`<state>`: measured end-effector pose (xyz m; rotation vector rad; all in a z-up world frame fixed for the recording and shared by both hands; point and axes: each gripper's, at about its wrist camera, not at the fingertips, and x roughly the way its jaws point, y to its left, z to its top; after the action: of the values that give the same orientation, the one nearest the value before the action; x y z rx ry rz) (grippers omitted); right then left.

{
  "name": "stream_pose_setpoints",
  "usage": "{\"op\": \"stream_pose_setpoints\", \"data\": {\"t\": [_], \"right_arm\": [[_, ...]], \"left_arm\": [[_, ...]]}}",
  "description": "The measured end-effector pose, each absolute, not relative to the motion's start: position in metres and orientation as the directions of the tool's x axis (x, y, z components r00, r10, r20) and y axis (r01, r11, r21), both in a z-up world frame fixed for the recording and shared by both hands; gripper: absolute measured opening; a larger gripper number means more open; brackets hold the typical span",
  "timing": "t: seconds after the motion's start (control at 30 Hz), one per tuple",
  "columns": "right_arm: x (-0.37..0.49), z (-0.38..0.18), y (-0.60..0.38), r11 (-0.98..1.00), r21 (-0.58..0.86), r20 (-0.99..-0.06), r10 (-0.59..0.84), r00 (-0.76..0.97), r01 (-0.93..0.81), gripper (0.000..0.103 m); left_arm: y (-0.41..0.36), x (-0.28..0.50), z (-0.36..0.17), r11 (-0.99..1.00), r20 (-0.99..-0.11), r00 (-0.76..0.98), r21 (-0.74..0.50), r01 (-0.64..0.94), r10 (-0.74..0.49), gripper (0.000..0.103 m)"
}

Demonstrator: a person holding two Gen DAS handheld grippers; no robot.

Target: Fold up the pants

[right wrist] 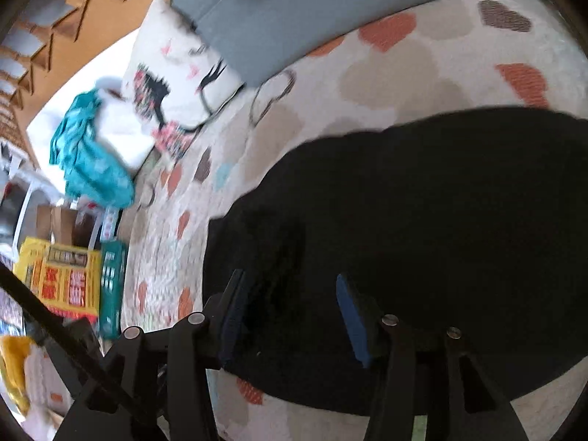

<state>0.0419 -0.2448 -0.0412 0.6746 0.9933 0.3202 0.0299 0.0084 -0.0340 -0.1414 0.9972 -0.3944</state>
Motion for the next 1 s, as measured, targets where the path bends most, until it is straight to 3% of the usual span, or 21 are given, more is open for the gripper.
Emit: {"op": "stream_pose_setpoints", "data": {"t": [0.23,0.27,0.3,0.37,0.43,0.63,0.8,0.9,1.0], "right_arm": [[0.056,-0.052,-0.188,0.849,0.528,-0.761,0.467,0.451,0.011,0.052],[0.056,-0.054,-0.183,0.863,0.505,-0.773,0.448,0.450,0.006,0.036],[0.055,-0.054,-0.178,0.878,0.478,-0.784,0.429,0.449,-0.004,0.027],[0.052,-0.051,-0.181,0.875,0.483,-0.778,0.427,0.462,0.005,0.018],[0.048,-0.048,-0.188,0.874,0.486,-0.775,0.418,0.474,0.025,0.011],[0.038,-0.061,-0.224,0.867,0.485,-0.792,0.377,0.481,0.118,0.004],[0.021,-0.050,-0.249,0.836,0.533,-0.742,0.386,0.549,0.132,0.005],[0.004,-0.044,-0.269,0.825,0.540,-0.723,0.354,0.593,0.167,0.010],[-0.020,-0.039,-0.294,0.821,0.525,-0.697,0.266,0.666,0.222,0.037]], "left_arm": [[0.025,0.021,-0.029,0.932,-0.786,0.501,-0.287,0.223,-0.362,0.049],[0.027,0.021,-0.030,0.932,-0.786,0.502,-0.289,0.217,-0.361,0.049],[0.029,0.021,-0.030,0.933,-0.787,0.501,-0.292,0.212,-0.360,0.049],[0.032,0.022,-0.031,0.933,-0.787,0.500,-0.296,0.206,-0.360,0.049],[0.033,0.022,-0.031,0.932,-0.786,0.501,-0.300,0.205,-0.363,0.049],[0.035,0.023,-0.035,0.930,-0.786,0.496,-0.313,0.195,-0.369,0.049],[0.033,0.022,-0.030,0.931,-0.787,0.498,-0.300,0.206,-0.364,0.049],[0.020,0.020,-0.020,0.936,-0.783,0.518,-0.250,0.247,-0.345,0.050],[0.000,0.021,-0.011,0.932,-0.778,0.529,-0.200,0.303,-0.339,0.051]]}}
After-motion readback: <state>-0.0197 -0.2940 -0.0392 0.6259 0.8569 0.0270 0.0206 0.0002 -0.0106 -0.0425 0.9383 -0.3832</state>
